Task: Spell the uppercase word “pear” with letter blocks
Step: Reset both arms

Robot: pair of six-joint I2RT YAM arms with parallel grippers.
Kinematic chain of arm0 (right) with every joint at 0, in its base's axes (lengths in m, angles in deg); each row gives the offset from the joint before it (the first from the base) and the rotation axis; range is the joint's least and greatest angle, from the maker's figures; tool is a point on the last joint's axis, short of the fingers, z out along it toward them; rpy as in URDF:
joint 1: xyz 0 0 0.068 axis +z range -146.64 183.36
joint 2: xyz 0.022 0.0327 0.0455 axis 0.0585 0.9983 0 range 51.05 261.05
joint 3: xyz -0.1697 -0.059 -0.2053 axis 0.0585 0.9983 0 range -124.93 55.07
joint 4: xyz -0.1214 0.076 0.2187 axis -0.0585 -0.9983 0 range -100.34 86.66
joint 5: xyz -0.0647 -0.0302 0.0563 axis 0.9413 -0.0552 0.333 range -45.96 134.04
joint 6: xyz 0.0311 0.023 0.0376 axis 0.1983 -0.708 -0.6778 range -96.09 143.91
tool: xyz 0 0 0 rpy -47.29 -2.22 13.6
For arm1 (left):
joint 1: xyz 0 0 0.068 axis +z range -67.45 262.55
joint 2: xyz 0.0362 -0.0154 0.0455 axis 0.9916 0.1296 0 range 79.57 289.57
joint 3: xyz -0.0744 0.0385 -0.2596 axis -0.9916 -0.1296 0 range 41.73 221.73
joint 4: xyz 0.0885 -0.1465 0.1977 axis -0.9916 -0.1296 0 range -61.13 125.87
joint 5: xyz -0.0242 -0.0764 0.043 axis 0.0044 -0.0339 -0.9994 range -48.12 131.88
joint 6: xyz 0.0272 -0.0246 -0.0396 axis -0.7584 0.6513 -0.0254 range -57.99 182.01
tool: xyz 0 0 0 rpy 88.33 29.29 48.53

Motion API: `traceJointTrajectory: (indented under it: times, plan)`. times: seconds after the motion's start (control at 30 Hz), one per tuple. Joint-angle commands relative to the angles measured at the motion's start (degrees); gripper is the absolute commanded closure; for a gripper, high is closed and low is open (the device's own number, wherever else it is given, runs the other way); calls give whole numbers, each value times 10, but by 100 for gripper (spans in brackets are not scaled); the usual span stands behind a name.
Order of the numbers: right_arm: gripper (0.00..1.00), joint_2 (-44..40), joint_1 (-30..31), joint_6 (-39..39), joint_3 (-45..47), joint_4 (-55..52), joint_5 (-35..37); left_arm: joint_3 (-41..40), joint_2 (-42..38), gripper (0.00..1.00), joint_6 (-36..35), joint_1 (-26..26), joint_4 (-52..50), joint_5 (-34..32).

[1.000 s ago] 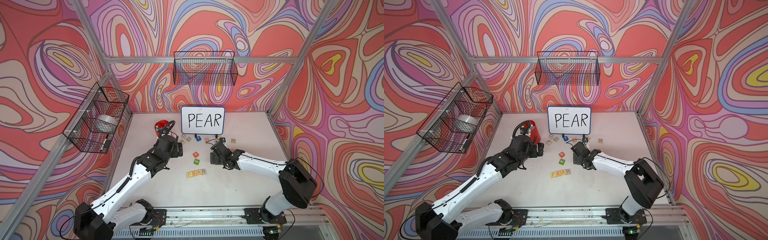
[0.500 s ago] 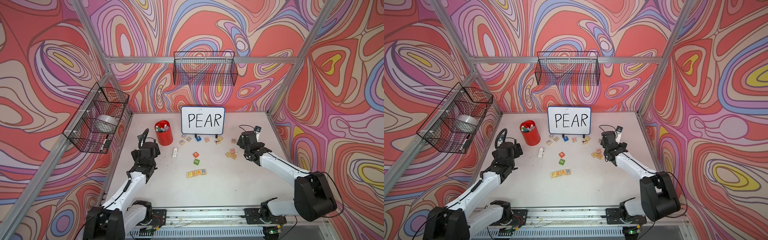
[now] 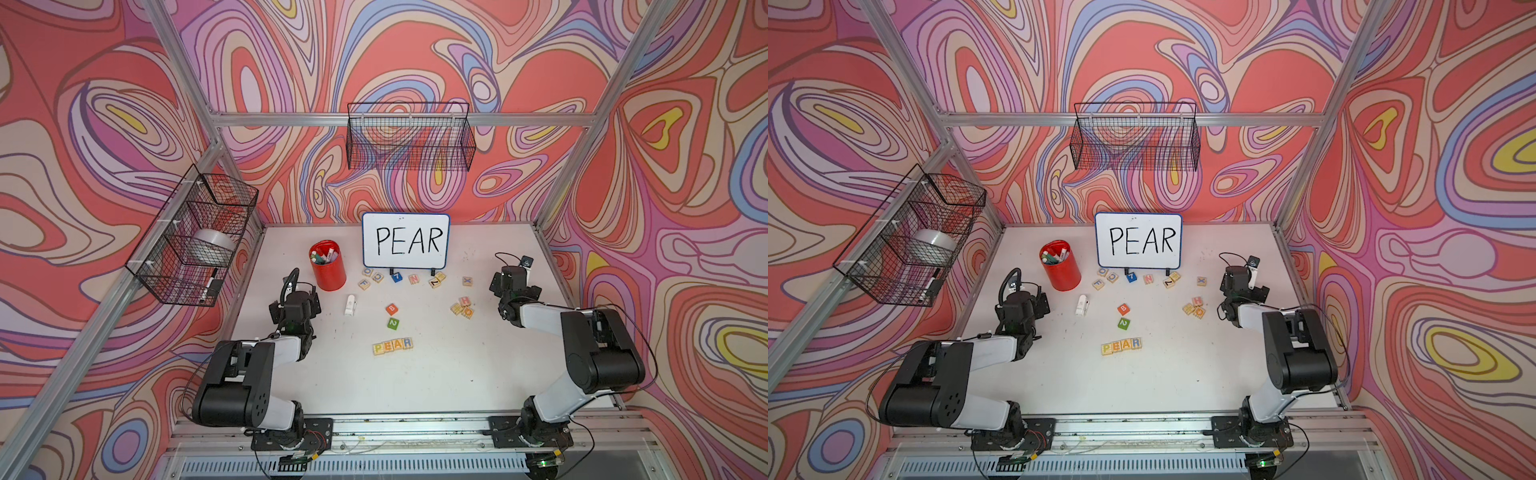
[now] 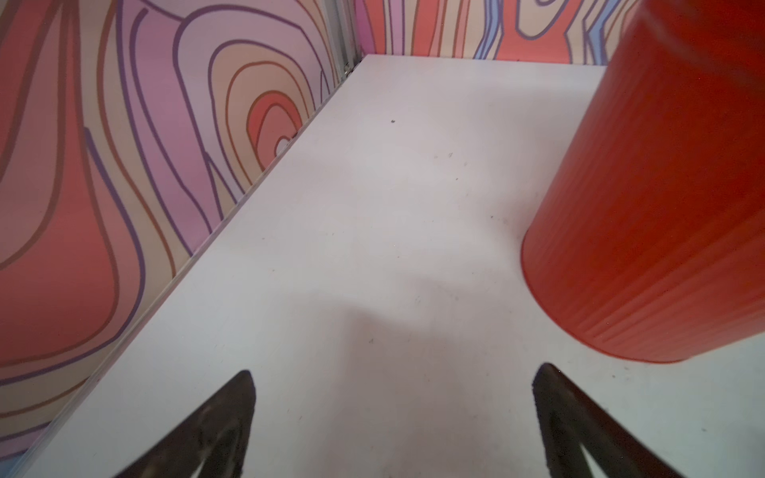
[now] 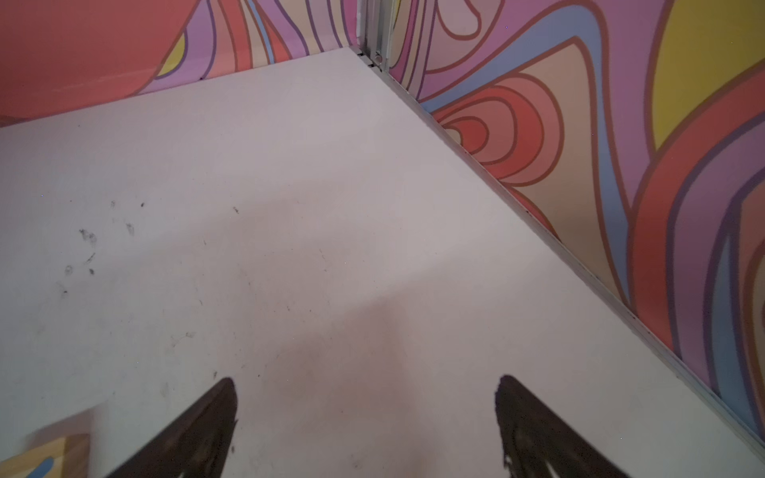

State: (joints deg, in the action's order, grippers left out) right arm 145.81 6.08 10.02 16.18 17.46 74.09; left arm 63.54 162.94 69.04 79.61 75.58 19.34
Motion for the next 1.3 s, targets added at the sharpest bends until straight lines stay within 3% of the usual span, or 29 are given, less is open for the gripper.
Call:
traceJointTrajectory:
  times: [0.0,0.23,0.3,0.37,0.43,0.47,0.5,0.57,0.63,0.7,0.8,0.87,0.97,1.27]
  plan:
    - [2,10,-10,56,24,141,-41,20,3,0,-18,4,25,35]
    - [2,7,-14,91,93,270,-124,16,28,0,-49,0,55,94]
    - [2,5,-14,94,106,294,-134,-23,63,0,-56,0,180,89]
    - [2,9,-14,101,113,306,-154,-8,37,0,-44,-3,100,91]
    - [2,43,-12,112,137,397,-158,-13,62,0,-57,-4,159,84]
    - [2,27,-13,97,135,349,-164,-9,53,0,-52,-3,128,84]
    - [2,32,-15,100,135,367,-160,-1,41,0,-44,-2,93,87]
    - [2,31,-16,100,127,346,-160,-13,60,0,-55,-1,152,85]
    - [2,36,-16,103,128,358,-157,-1,43,0,-46,-1,99,88]
    - [1,37,-16,103,129,365,-157,-11,57,0,-53,-1,145,85]
    - [2,37,-16,103,130,366,-157,-7,45,0,-47,-1,112,87]
    - [2,36,-16,102,130,363,-157,-14,54,0,-52,-2,144,86]
    - [2,36,-16,103,130,361,-157,-9,52,0,-70,-3,129,135]
    - [2,35,-16,102,130,362,-158,-7,52,0,-70,-2,124,138]
